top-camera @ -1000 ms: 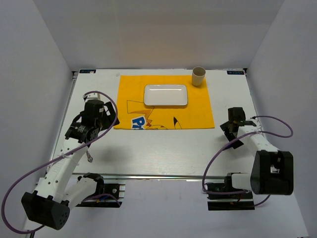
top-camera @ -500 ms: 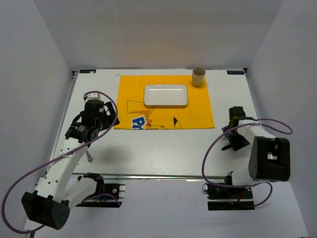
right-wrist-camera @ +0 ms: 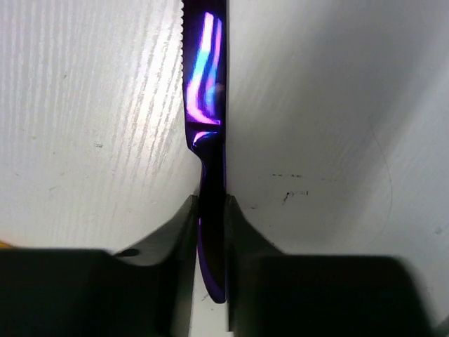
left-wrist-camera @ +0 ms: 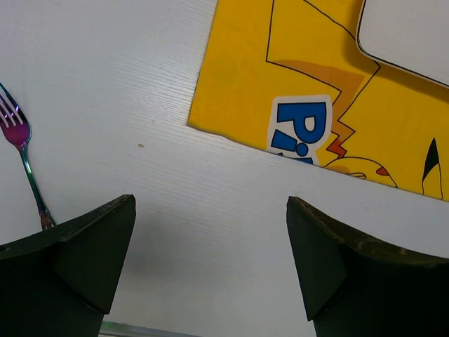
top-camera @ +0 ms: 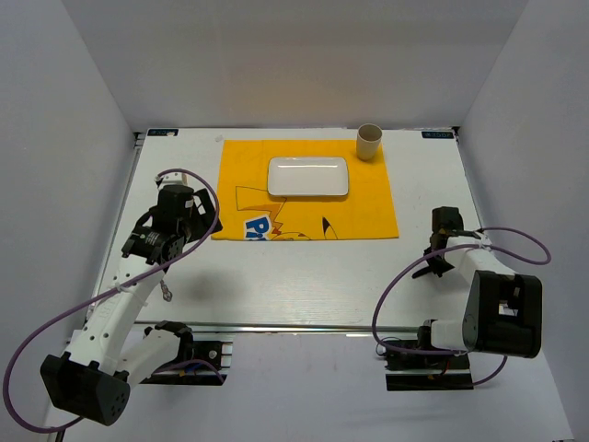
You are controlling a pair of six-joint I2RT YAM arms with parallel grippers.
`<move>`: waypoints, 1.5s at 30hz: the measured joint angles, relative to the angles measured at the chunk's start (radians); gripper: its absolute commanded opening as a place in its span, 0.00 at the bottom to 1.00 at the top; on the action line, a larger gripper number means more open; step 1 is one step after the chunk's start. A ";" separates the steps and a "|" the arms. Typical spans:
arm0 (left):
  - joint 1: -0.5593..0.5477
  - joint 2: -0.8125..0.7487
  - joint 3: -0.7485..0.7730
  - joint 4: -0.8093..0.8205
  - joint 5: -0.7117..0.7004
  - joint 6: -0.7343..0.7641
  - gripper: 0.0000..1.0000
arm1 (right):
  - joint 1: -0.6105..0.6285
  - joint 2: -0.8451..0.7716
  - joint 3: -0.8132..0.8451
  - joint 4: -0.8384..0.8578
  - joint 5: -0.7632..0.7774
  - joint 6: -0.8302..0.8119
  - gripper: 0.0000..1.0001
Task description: Set the dinner table for one person
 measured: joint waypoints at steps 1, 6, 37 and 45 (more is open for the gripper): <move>0.000 0.000 0.000 0.000 0.000 0.000 0.98 | 0.000 -0.006 -0.006 0.013 -0.002 -0.006 0.07; 0.000 0.000 0.000 0.000 -0.002 0.000 0.98 | -0.005 0.001 -0.015 0.086 -0.018 -0.017 0.00; 0.000 0.000 0.000 0.000 -0.006 0.000 0.98 | 0.023 -0.113 0.017 0.163 -0.233 -0.472 0.00; 0.000 0.001 0.000 0.000 -0.001 0.000 0.98 | 0.090 0.055 0.199 0.136 -0.344 -0.624 0.00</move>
